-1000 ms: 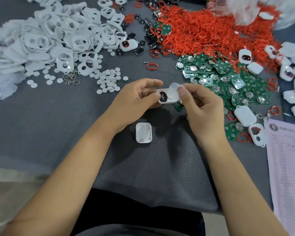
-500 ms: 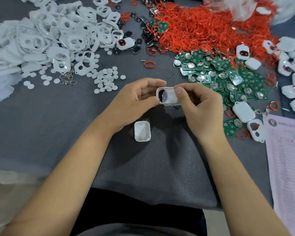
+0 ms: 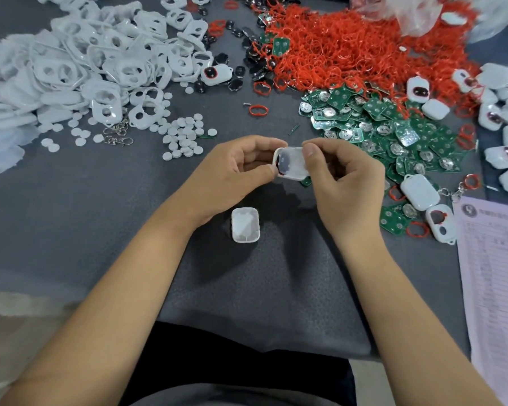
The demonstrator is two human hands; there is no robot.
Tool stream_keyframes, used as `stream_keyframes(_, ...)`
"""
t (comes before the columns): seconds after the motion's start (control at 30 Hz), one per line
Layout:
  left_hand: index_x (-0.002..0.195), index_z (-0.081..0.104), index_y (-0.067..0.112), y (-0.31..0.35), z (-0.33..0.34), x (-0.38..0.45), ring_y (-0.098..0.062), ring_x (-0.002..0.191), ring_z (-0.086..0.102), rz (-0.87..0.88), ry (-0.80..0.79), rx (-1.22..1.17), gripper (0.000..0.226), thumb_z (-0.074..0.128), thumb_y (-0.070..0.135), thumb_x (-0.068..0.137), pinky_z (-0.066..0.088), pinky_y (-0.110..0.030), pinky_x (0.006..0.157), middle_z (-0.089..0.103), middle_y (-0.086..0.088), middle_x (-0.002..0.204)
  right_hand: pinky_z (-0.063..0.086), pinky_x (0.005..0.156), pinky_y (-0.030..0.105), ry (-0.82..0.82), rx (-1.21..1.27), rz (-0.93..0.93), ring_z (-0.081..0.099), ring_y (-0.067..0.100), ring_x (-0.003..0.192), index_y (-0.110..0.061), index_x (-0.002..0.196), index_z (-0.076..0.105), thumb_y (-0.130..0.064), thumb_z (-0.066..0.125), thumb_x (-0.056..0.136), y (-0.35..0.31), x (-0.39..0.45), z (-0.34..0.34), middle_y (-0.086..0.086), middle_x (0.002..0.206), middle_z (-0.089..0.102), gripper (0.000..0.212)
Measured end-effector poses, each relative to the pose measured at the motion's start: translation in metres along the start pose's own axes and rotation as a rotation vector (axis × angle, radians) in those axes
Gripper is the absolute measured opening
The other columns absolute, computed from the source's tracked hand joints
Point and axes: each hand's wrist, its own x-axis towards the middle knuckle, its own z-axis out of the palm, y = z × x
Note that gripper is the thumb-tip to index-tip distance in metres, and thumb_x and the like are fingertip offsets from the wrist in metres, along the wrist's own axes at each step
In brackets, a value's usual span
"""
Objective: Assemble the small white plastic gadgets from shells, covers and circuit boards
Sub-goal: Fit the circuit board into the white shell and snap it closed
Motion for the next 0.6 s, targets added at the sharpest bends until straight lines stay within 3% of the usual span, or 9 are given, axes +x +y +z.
stream_keyframes(0.4,0.133,0.064,0.006,-0.0017,0.0,0.0002,-0.009,0.112,0.069,0.009,0.004,-0.009,0.036,0.063,-0.004,0.099,0.052,-0.021,0.096,0.075,-0.007,0.122,0.039,0.061,0.014,-0.013,-0.003,0.015,0.055,0.002,0.062,-0.015,0.098,0.078,-0.013,0.066,0.099,-0.0047,-0.002,0.0015,-0.014,0.078,0.069,0.012)
stream_keyframes(0.6,0.133,0.065,0.009,-0.0036,-0.0014,0.0005,-0.007,0.111,0.069,0.02,0.003,-0.007,0.035,0.063,-0.002,0.099,0.052,-0.019,0.094,0.076,-0.002,0.119,0.045,0.061,0.02,-0.022,0.002,0.008,0.06,0.013,0.065,-0.026,0.095,0.073,-0.015,0.07,0.098,-0.0089,-0.0029,0.0026,-0.019,0.079,0.069,0.012)
